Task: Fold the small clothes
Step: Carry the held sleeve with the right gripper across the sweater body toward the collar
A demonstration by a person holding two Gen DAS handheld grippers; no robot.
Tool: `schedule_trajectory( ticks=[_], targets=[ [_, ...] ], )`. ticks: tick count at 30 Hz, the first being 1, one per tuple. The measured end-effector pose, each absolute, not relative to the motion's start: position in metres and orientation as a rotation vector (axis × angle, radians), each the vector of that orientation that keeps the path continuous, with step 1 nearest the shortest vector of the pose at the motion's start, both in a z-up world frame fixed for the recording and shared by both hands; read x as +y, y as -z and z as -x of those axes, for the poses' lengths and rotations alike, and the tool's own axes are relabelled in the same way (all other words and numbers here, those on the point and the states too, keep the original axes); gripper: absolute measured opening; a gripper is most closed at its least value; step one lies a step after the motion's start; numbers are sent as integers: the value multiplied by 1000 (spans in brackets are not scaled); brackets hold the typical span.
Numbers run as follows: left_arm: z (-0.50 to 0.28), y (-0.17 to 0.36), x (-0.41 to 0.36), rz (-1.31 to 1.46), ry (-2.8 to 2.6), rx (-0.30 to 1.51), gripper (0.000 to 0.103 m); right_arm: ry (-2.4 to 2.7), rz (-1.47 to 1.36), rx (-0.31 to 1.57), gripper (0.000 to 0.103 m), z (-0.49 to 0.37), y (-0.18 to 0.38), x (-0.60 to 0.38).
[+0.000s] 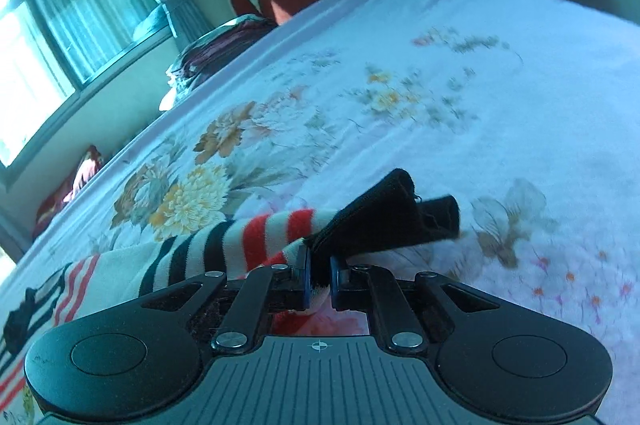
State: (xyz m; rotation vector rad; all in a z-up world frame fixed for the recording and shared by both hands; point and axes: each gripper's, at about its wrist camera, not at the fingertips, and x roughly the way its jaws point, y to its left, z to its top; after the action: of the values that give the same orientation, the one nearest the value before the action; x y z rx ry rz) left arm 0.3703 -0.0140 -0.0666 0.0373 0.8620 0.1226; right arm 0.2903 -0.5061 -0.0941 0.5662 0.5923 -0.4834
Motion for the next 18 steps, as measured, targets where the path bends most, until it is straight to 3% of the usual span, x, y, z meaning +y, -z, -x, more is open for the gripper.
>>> schedule_trajectory(
  ticks=[5,13,18],
  targets=[
    [-379,66,23,25,-101,859,67,206,-347,590,7,-356,62,-416],
    [-388,60,78,107,-64,817,67,-247,-67,683,7,-424,82,-198],
    [-385,72,107,171,-60,835,67,-365,43,720,7,-424,106,-123]
  ],
)
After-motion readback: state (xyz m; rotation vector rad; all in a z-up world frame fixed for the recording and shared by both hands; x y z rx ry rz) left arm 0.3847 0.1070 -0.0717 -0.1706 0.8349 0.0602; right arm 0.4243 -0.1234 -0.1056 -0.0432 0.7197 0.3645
